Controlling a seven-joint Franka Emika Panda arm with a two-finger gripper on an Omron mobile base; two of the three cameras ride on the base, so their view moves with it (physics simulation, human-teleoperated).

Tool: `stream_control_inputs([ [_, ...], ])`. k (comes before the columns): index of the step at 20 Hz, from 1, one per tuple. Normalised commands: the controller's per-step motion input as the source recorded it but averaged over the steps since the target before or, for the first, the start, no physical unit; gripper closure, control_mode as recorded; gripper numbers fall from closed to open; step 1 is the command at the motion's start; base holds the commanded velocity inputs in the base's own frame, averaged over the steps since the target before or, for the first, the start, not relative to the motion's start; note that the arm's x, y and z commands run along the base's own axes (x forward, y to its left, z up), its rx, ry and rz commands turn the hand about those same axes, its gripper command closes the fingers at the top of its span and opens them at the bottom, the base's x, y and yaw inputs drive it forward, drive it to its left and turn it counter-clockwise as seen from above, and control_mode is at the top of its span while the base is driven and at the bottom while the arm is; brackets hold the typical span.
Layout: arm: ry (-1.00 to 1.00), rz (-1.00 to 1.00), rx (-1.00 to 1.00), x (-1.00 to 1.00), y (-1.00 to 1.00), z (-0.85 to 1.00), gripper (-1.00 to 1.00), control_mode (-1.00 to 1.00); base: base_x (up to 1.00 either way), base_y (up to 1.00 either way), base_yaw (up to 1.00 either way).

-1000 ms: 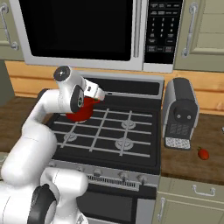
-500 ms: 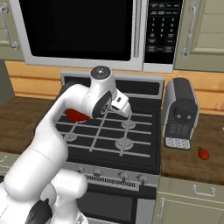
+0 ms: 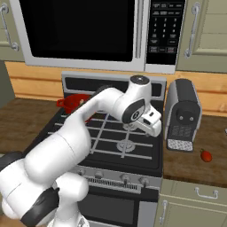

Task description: Put the sweet potato and tomato in the pot. Retrieve the spatula and lightly stir the vegetables in the pot.

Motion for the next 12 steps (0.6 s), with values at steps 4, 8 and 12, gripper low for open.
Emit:
stream_control_inputs([
  [4, 0.15, -0.01, 0.0, -0.09, -1.0, -0.3, -1.0, -1.0, 0.0, 0.0, 0.0],
  [8, 0.0, 0.06, 0.0, -0.21, -1.0, -0.25, -1.0, -1.0, 0.0, 0.0, 0.0],
  [12, 0.0, 0.12, 0.0, -0.05, -0.96, -0.26, -1.0, -1.0, 0.0, 0.0, 0.0],
])
